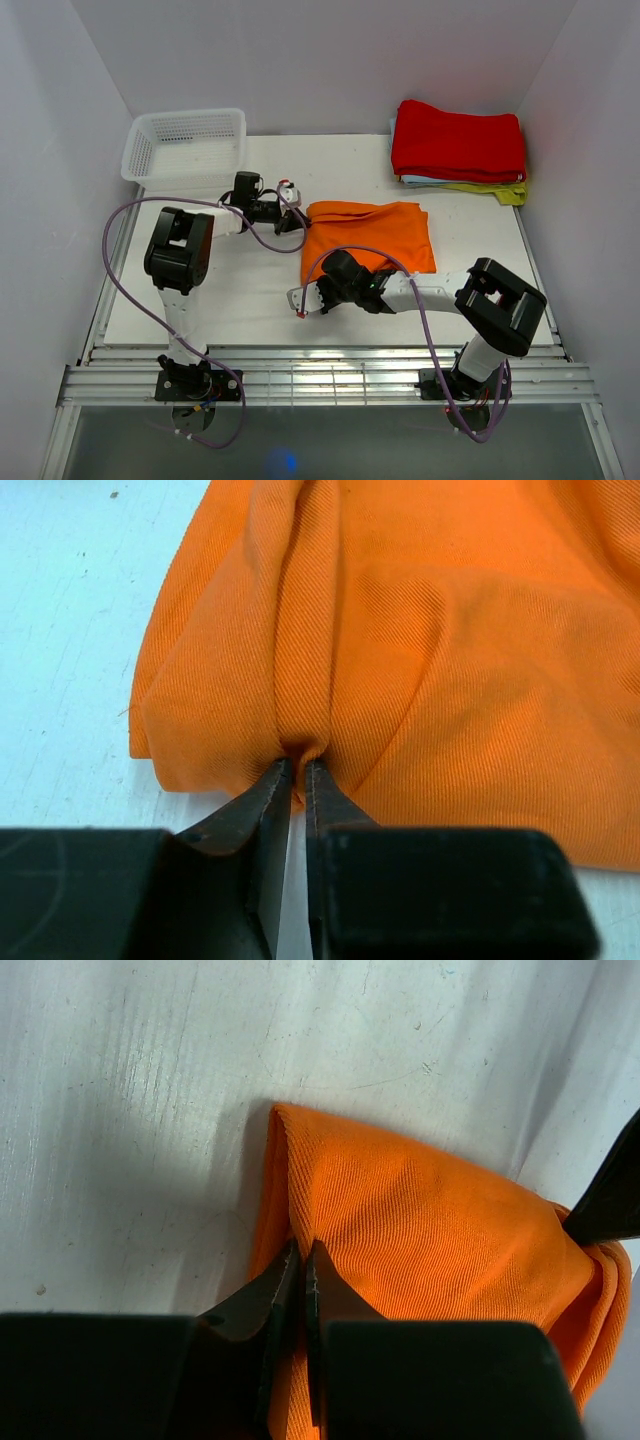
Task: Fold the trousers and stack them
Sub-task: Fold the trousers
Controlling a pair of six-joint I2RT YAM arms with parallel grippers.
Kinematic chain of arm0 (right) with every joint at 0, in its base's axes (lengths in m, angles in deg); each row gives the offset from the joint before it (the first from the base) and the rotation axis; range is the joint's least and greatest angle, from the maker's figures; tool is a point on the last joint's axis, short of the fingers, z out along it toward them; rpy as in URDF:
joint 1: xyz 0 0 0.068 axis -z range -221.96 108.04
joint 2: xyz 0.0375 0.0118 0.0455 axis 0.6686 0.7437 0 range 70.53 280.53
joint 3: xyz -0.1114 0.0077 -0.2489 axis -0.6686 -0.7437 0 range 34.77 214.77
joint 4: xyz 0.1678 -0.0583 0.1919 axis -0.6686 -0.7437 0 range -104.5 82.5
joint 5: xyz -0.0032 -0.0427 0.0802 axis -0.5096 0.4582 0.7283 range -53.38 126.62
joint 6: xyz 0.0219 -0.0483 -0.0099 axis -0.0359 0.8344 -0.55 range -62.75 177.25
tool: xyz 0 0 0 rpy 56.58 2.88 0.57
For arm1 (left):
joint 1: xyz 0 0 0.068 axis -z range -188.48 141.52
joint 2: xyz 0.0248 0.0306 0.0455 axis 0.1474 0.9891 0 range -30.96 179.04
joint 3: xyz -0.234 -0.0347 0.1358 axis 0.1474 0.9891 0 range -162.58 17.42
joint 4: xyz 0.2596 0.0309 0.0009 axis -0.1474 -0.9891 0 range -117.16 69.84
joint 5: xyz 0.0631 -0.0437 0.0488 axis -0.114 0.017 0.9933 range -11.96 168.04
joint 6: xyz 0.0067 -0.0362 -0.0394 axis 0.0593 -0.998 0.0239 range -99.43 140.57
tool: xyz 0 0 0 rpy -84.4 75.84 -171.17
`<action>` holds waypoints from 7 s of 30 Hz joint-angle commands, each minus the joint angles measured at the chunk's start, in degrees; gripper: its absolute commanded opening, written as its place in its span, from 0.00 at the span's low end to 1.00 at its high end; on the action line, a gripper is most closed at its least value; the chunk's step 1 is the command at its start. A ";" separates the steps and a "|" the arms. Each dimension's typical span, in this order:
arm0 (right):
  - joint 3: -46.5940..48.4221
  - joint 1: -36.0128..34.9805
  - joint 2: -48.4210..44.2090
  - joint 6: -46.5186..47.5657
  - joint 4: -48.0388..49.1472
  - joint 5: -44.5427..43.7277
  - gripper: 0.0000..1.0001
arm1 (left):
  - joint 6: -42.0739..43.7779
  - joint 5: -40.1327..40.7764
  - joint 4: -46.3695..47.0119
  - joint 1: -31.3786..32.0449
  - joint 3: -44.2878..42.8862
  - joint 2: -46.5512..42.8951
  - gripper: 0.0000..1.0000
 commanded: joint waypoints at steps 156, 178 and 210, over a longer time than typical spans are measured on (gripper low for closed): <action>24.73 67.31 14.59 -64.25 -22.83 50.69 0.08 | 12.81 55.42 26.52 48.54 9.21 1.77 0.25; 37.45 66.60 13.79 -69.43 -22.91 52.10 0.08 | 6.83 56.65 21.51 48.54 5.35 -8.08 0.00; 42.06 64.67 30.86 -48.42 -25.91 35.66 0.08 | -16.06 43.93 -2.45 44.69 6.66 -18.95 0.59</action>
